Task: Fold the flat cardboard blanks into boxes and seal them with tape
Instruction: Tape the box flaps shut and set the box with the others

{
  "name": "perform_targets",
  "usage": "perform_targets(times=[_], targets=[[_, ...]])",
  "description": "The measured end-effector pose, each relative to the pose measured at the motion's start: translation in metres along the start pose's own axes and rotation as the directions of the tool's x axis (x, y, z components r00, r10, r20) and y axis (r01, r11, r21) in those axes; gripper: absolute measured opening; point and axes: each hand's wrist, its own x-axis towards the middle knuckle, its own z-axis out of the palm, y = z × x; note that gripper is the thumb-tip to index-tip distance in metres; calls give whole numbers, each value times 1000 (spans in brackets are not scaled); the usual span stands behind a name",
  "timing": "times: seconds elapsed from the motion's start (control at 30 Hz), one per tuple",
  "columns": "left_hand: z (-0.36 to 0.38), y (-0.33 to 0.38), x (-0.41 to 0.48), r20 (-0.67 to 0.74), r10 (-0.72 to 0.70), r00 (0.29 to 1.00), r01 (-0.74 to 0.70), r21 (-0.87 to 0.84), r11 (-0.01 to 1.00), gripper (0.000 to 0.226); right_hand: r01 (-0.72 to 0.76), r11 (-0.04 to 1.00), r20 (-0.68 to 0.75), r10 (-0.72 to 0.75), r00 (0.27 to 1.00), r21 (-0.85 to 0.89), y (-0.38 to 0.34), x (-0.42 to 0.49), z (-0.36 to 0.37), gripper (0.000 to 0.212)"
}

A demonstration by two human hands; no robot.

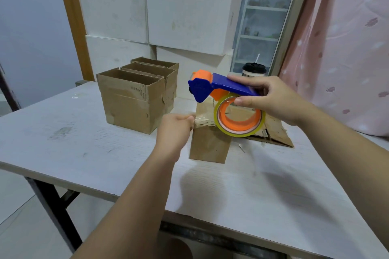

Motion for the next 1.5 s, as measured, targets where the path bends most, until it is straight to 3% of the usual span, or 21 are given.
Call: perform_targets(times=[0.2, 0.43, 0.57, 0.7, 0.8, 0.9, 1.0, 1.03, 1.1, 1.2, 1.27, 1.5], targets=[[-2, 10, 9, 23, -225, 974, 227, -76, 971, 54, 19, 1000, 32, -19, 999, -15, -1, 7, 3, 56], [-3, 11, 6, 35, -268, 963, 270, -87, 959, 18, 34, 999, 64, -32, 997, -32, -4, 10, 7, 56], [-9, 11, 6, 149, -338, 929, 365, -242, 899, 14, 58, 994, 48, -54, 997, -90, -4, 7, 8, 48], [-14, 7, 10, 260, -415, 872, 489, -417, 766, 6, 59, 992, 46, -54, 997, -108, -4, 8, 9, 48], [-11, -1, 12, 326, -440, 837, 546, -459, 700, 7, 61, 994, 47, -57, 997, -93, -3, 7, 10, 46], [-3, -8, 11, 296, -467, 833, 553, -449, 702, 15, 65, 996, 50, -62, 997, -63, -2, 7, 10, 46], [4, -14, 8, 90, -329, 940, 341, -259, 904, 9, 66, 997, 50, -63, 997, -51, -1, 8, 11, 46], [4, -19, 7, 7, -214, 977, 214, -76, 974, 24, 67, 997, 49, -65, 997, -44, -1, 8, 11, 45], [1, -27, 1, -113, 21, 993, 3, 211, 978, 44, 66, 998, 47, -65, 997, -21, 0, 9, 11, 45], [3, -32, -11, -197, 243, 950, -217, 148, 965, 49, 64, 998, 47, -64, 997, 6, 0, 10, 12, 45], [11, -34, -19, -144, 316, 938, -311, 61, 949, 50, 60, 998, 44, -61, 997, 16, 0, 10, 12, 45], [19, -42, -28, -72, 437, 897, -414, 215, 885, 56, 53, 997, 39, -55, 998, 56, 2, 9, 12, 46]])
